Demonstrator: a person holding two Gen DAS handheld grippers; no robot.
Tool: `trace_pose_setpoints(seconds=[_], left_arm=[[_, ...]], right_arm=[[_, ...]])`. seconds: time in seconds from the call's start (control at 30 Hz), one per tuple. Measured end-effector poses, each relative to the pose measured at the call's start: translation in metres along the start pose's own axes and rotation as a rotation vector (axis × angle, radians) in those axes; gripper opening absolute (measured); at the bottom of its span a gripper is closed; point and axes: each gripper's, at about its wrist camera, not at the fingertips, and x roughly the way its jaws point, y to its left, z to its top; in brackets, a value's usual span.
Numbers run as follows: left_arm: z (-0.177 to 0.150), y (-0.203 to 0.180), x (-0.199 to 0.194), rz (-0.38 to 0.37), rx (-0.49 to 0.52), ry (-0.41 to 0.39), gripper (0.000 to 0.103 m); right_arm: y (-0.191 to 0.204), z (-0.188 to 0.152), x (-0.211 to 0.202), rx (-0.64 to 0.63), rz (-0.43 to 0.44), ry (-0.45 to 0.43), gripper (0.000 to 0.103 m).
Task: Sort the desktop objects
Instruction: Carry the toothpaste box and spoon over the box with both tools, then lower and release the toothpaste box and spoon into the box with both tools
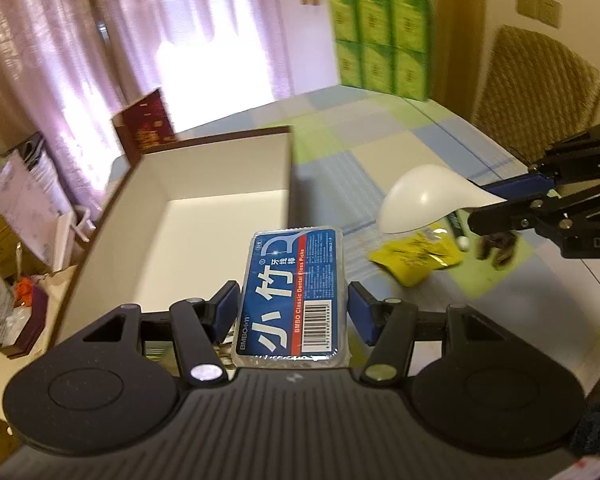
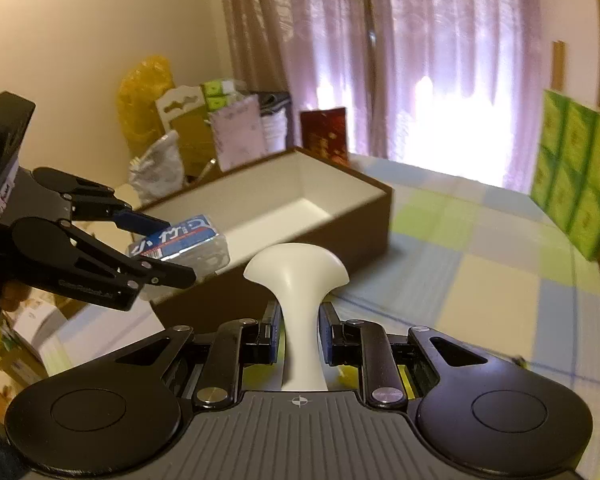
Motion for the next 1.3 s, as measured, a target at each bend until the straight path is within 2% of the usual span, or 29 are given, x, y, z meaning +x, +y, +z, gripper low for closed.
trace_pose_setpoints(seconds=[0.2,0.43,0.57,0.73,0.77,0.8,0.83,1.07,1.3], left_arm=[[0.000,0.047,0.001,0.058,-0.056,0.005,0.054],[0.005,0.095,0.023,0.089,-0.081,0.024,0.054],[0.011,0.121,0.044,0.090,-0.103,0.045,0.054],[0.014,0.148,0.069,0.076,-0.139,0.063,0.053],[0.014,0.152,0.074,0.078,-0.143,0.067,0.050],[0.015,0.156,0.080,0.073,-0.145,0.077,0.029],[0.016,0.159,0.086,0.067,-0.152,0.085,0.022],[0.014,0.175,0.138,0.034,-0.180,0.168,0.023],[0.007,0.178,0.153,0.020,-0.176,0.206,0.023]], right_arm=[[0.027,0.032,0.035,-0.010,0.050,0.009,0.017],[0.059,0.070,0.095,-0.018,0.030,0.033,0.017],[0.070,0.089,0.136,-0.008,-0.022,0.053,0.017],[0.068,0.101,0.185,0.062,-0.083,0.097,0.017],[0.065,0.102,0.192,0.076,-0.092,0.106,0.017],[0.064,0.103,0.202,0.086,-0.111,0.115,0.017],[0.060,0.102,0.205,0.094,-0.125,0.121,0.017],[0.037,0.097,0.253,0.136,-0.190,0.220,0.017],[0.034,0.096,0.267,0.135,-0.190,0.258,0.017]])
